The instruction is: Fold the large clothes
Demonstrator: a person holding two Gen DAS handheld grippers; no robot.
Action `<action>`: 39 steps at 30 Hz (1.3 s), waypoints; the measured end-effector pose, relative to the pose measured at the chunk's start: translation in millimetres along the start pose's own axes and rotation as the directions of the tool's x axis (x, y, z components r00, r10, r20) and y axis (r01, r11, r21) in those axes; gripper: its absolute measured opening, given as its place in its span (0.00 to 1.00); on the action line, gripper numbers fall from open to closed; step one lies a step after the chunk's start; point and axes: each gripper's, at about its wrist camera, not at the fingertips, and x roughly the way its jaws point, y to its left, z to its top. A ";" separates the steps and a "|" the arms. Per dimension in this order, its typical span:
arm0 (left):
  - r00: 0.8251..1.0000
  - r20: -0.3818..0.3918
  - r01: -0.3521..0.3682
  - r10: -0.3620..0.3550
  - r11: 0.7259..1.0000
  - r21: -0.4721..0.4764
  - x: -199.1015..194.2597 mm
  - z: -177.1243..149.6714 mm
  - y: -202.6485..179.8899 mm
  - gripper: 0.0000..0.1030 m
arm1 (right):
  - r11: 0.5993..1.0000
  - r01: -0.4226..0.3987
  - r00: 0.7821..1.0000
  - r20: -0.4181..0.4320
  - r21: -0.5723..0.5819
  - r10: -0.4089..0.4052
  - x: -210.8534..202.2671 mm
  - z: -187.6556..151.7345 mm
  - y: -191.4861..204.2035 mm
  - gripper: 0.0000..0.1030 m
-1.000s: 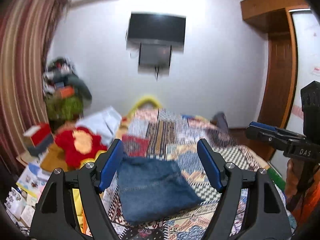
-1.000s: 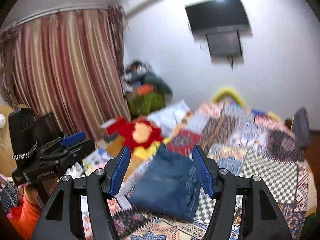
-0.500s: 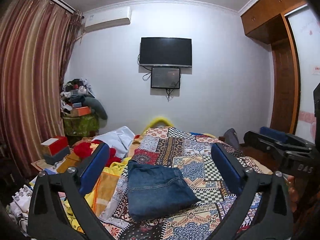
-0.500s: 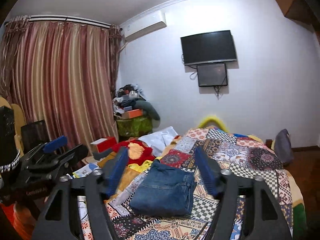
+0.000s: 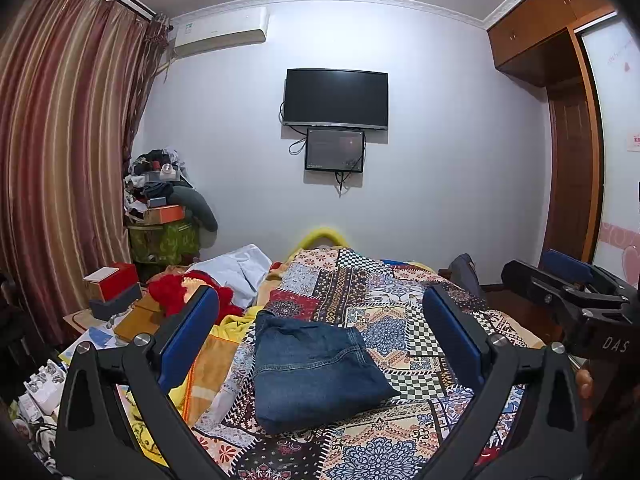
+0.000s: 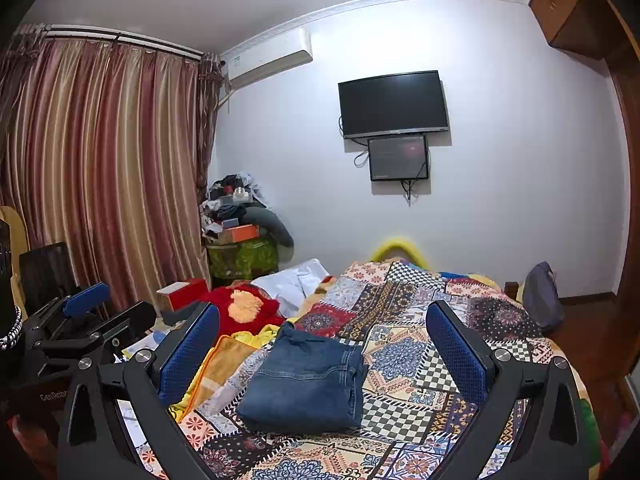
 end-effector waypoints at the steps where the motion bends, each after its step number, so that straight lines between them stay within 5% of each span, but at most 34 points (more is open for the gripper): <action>1: 1.000 0.000 0.000 0.000 1.000 -0.001 0.9 0.2 0.5 1.00 | 1.000 -0.001 1.000 -0.003 -0.001 0.001 0.9 0.3 0.4 1.00; 39: 0.998 -0.047 0.039 -0.041 0.998 -0.049 8.6 0.7 7.9 1.00 | 1.000 0.004 1.000 -0.030 -0.017 -0.004 8.2 -2.0 -0.6 1.00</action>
